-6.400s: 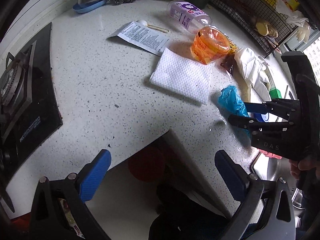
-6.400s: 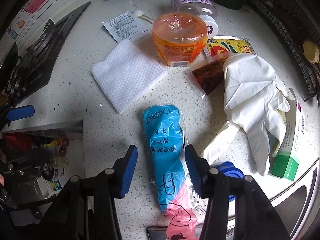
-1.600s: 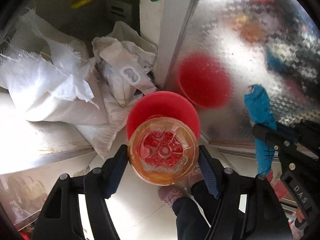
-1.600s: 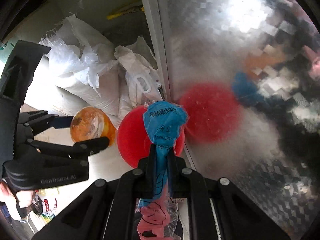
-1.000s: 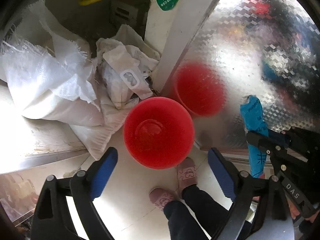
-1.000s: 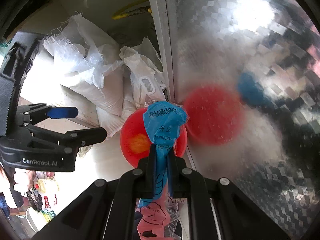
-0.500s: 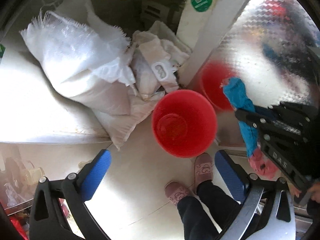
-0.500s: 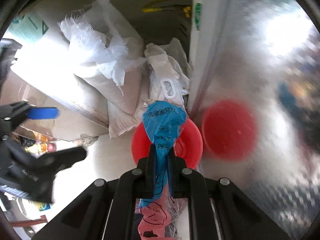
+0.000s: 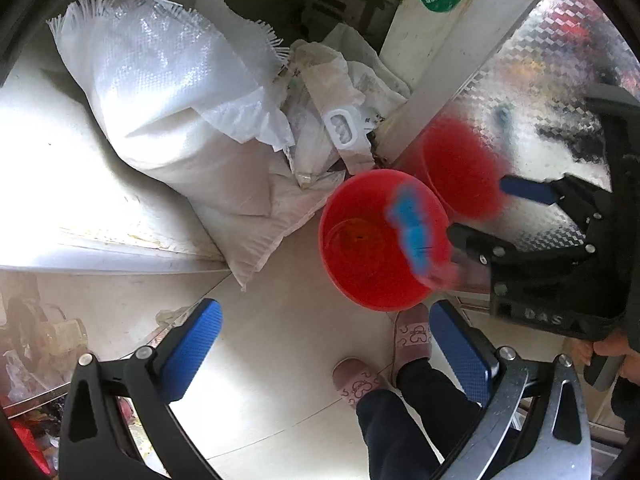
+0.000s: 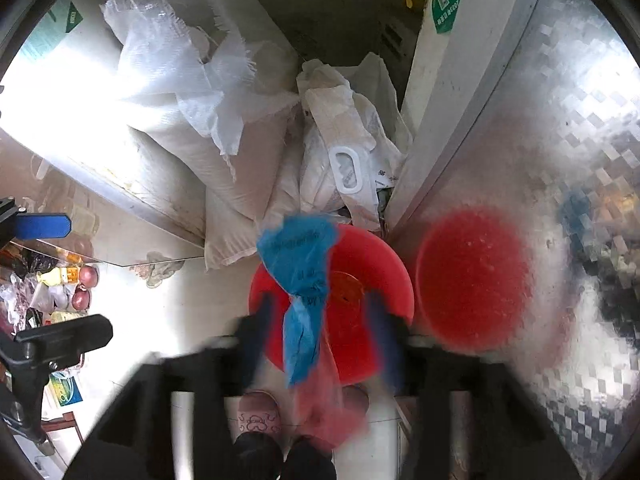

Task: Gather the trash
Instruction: 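Open the left gripper over the bucket while the right gripper drops the bag, then raise both tools back up to the counter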

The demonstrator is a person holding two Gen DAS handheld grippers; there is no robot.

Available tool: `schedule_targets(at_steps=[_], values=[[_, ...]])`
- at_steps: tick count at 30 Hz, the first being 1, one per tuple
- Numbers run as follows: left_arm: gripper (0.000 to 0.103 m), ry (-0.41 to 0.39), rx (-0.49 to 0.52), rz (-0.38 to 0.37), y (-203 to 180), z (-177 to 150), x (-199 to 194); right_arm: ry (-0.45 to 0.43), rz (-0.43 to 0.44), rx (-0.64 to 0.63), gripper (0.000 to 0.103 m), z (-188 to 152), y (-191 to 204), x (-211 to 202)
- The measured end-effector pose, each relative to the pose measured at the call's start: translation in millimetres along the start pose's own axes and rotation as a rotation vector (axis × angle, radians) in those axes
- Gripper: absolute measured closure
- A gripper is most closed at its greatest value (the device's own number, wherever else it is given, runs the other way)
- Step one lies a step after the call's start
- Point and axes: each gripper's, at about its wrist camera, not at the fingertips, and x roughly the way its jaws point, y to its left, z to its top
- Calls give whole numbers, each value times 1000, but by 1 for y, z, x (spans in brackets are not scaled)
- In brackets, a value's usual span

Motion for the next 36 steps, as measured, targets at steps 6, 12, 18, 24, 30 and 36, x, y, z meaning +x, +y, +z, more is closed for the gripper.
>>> schedule_targets(at_steps=[6,12,18,24,30,36], values=[[0,-3,-1,17,-1,-4,-16,-15,-17,-1,1,-4,4,-13],[0,-26,-15,22,-6,-15,-75,-2,-111,-62,1,-8,18,-58],[0,-65,-32,55,-11,-32,-164,-30,-95,-70,1,-3,31,-141],[0,-154,-74,48,-13,-45,-267,-81,-67,-20,1,3,50,-246],[0,-285,-46,31,-26,-46,-369,-199,-116,-38,1,11,69,-361],[0,-387,-5,7,-42,-37,-438,-290,-130,20,1,10,68,-443]])
